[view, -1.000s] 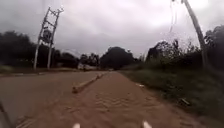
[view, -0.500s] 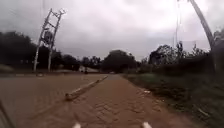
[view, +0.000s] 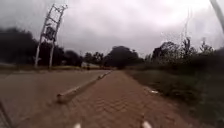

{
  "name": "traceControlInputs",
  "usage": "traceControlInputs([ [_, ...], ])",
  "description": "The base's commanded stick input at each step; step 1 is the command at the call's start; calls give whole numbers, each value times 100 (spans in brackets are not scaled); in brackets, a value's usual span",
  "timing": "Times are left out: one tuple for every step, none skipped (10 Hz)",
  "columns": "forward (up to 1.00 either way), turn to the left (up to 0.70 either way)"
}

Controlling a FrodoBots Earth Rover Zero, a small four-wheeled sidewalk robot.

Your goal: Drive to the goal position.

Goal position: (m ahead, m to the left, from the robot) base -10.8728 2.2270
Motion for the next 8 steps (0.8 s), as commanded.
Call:
traceControlInputs([
  [70, 9],
  [70, 7],
  [70, 2],
  [70, 0],
  [70, 1],
  [70, 4],
  [70, -15],
  [70, -33],
])
